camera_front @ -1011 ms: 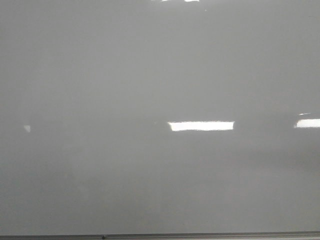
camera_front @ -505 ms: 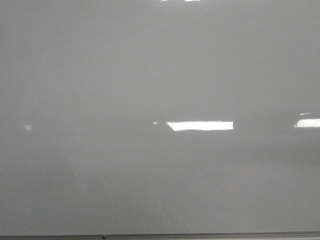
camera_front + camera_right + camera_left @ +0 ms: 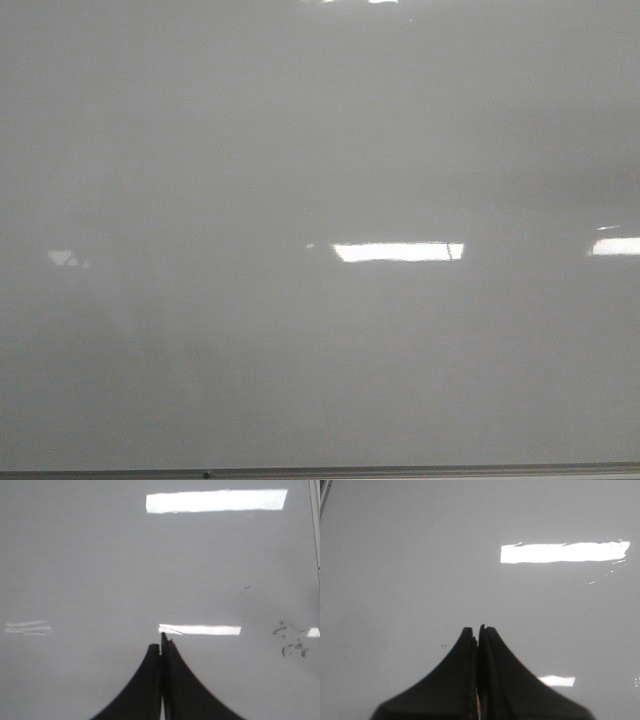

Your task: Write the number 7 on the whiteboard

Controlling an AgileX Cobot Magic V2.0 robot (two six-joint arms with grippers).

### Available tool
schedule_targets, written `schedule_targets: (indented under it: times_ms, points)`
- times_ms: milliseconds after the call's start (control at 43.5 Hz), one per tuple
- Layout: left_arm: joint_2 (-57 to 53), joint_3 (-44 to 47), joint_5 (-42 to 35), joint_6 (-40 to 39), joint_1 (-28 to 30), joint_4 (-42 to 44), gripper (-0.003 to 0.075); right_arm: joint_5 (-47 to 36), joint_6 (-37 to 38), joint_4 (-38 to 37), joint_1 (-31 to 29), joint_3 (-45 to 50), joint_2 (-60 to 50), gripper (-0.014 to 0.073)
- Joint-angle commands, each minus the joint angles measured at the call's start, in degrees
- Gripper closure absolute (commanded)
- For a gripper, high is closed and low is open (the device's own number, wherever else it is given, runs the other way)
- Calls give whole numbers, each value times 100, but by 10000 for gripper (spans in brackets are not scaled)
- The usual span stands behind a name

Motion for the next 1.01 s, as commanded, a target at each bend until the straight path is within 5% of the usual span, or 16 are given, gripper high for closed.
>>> schedule_targets:
  times_ms: [0,299,758,873,988]
  points:
    - [557,-669,223,-44,21,-73,741,56,0,3,2,-636,633,662]
    - [1790,-943,1054,-44,21,-73,741,331,0,3,2,-925,1755,662]
    - [2921,-619,1030,-44,21,-73,741,700,-644,-2,2,-827,3097,647]
    - [3160,-619,1021,-44,21,-73,736,784,-686,1,2,-827,3260,505]
    - [3394,-619,1021,12,21,12,612,765,-686,4,2,-827,3297,207]
